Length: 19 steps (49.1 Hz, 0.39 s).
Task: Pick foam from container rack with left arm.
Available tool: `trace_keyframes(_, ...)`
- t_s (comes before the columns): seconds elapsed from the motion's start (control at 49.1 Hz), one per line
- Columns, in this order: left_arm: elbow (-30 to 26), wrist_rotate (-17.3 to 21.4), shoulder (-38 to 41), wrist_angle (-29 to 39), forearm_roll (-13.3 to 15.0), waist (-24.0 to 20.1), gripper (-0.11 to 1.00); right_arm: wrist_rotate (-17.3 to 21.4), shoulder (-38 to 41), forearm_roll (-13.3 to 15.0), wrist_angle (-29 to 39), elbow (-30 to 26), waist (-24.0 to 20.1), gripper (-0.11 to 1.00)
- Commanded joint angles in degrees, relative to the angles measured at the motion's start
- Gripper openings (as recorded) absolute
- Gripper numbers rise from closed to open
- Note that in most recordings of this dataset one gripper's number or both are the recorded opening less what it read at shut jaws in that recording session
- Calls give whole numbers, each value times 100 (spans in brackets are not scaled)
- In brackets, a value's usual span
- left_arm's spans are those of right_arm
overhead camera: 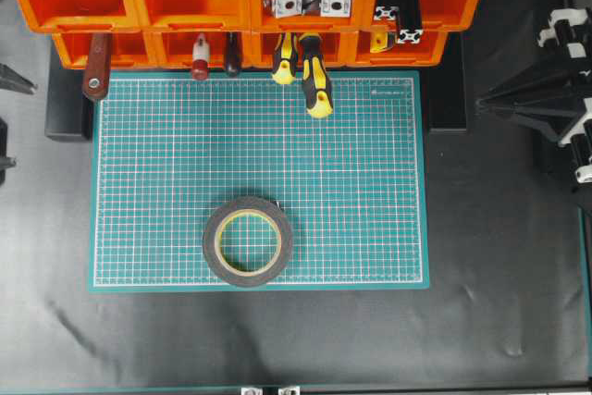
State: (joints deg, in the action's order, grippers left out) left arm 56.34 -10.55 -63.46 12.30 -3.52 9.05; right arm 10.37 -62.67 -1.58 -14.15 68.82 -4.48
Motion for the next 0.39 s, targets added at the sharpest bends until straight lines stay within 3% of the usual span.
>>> trace_keyframes(0.0,-26,0,9,-62,-18,-9,85,9,53,9,-9,-158,-26,0)
trace_keyframes(0.367,501,9,-272,-35,-18,-9,85,-97,53,18,352,-105,-53,0)
